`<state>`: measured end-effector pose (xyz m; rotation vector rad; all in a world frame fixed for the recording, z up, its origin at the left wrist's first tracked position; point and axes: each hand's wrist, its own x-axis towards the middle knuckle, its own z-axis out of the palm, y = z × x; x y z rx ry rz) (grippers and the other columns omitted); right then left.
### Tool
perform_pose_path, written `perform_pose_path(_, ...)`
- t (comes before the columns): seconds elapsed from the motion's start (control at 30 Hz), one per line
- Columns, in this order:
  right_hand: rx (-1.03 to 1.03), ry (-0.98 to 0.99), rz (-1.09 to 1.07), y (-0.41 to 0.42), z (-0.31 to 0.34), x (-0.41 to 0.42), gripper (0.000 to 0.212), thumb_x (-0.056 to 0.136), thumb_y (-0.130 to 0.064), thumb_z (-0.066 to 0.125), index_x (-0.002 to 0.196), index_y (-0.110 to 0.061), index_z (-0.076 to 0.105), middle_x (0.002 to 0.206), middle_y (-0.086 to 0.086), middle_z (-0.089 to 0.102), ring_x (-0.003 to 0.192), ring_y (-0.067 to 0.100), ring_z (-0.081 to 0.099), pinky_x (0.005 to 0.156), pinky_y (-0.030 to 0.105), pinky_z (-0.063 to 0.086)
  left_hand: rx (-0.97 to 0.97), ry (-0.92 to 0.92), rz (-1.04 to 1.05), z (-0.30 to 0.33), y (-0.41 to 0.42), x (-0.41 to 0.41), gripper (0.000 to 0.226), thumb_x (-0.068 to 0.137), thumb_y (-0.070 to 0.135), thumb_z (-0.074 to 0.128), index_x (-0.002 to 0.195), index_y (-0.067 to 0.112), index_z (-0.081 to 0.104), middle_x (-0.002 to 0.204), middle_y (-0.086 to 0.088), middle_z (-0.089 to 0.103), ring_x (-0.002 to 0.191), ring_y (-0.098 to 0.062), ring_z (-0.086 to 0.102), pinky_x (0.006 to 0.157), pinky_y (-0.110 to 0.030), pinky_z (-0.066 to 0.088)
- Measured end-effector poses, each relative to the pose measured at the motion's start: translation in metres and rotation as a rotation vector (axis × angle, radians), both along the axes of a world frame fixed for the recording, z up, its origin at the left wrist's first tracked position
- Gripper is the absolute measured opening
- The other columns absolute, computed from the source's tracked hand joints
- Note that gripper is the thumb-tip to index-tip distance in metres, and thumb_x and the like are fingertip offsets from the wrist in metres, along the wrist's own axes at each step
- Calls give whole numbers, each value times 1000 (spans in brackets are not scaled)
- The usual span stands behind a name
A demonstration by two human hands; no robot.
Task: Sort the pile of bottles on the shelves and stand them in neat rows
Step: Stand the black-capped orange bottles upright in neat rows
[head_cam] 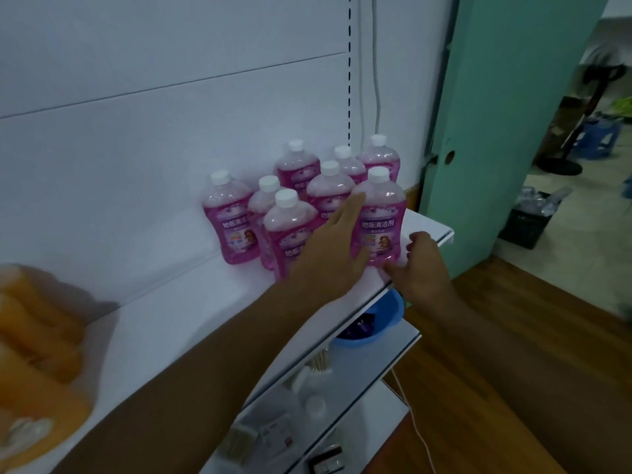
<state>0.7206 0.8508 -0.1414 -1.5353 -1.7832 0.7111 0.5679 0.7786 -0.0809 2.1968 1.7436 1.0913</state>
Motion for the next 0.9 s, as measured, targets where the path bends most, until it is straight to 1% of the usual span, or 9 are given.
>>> perform_pose_path(0.03, 26, -58, -1, -7, -1, 1, 57, 79, -40, 73, 121, -12, 45, 113, 8, 54, 98, 25, 57, 79, 42, 52, -1, -3, -13, 1, -9, -3, 67, 92, 21, 60, 150, 15, 27, 143, -6, 48, 124, -19, 53, 101, -39, 48)
perform_pose_path(0.1, 96, -138, 80, -25, 1, -2, 39, 85, -40, 67, 110, -17, 49, 102, 4, 57, 87, 21, 58, 70, 36, 49, -10, 10, -34, 4, -29, -9, 58, 92, 25, 60, 144, 15, 39, 133, -4, 58, 116, -17, 58, 98, -39, 50)
perform_pose_path(0.17, 124, -191, 203, -50, 6, -13, 30, 89, -39, 63, 109, -18, 53, 96, -1, 59, 84, 16, 58, 68, 30, 46, -35, 10, -18, 8, -52, -18, 52, 92, 27, 62, 140, 15, 45, 127, -3, 62, 113, -15, 59, 96, -38, 50)
perform_pose_path(0.33, 157, -323, 470, -127, 18, -66, 44, 92, -47, 55, 126, -19, 52, 118, -3, 58, 102, 13, 55, 86, 27, 44, -40, -22, 111, 12, -125, -59, 51, 92, 40, 59, 136, 17, 50, 125, -1, 64, 110, -16, 61, 96, -38, 50)
perform_pose_path(0.47, 274, -362, 630, -204, 33, -118, 49, 92, -51, 52, 131, -23, 48, 125, -5, 57, 110, 12, 55, 89, 26, 42, -32, -14, 257, 19, -202, -104, 45, 93, 43, 56, 135, 25, 52, 122, 6, 65, 107, -10, 61, 95, -36, 50)
perform_pose_path(0.6, 353, -306, 788, -287, 48, -175, 49, 91, -52, 53, 131, -22, 52, 121, -7, 62, 104, 10, 60, 88, 26, 46, -17, 14, 347, 32, -295, -147, 33, 94, 42, 55, 118, 22, 64, 107, 7, 70, 93, -3, 65, 84, -31, 54)
perform_pose_path(0.7, 401, -262, 908, -343, 52, -217, 41, 92, -49, 54, 122, -22, 57, 107, -8, 66, 90, 7, 61, 77, 23, 46, -40, 30, 394, 36, -364, -179, 22, 94, 37, 55, 100, 22, 69, 91, 10, 71, 81, -1, 65, 77, -31, 55)
perform_pose_path(0.8, 408, -197, 998, -388, 51, -257, 33, 92, -45, 56, 116, -24, 59, 98, -12, 63, 81, 3, 56, 74, 24, 49, -51, 18, 512, 34, -431, -212, 23, 94, 37, 55, 100, 20, 70, 91, 10, 70, 81, -1, 64, 78, -29, 55)
perform_pose_path(0.9, 417, -172, 1056, -422, 49, -290, 36, 91, -45, 58, 119, -23, 56, 105, -9, 63, 86, 3, 55, 73, 21, 45, -18, -9, 678, 27, -489, -243, 28, 93, 37, 58, 109, 17, 68, 100, 5, 70, 87, -5, 63, 81, -30, 54)
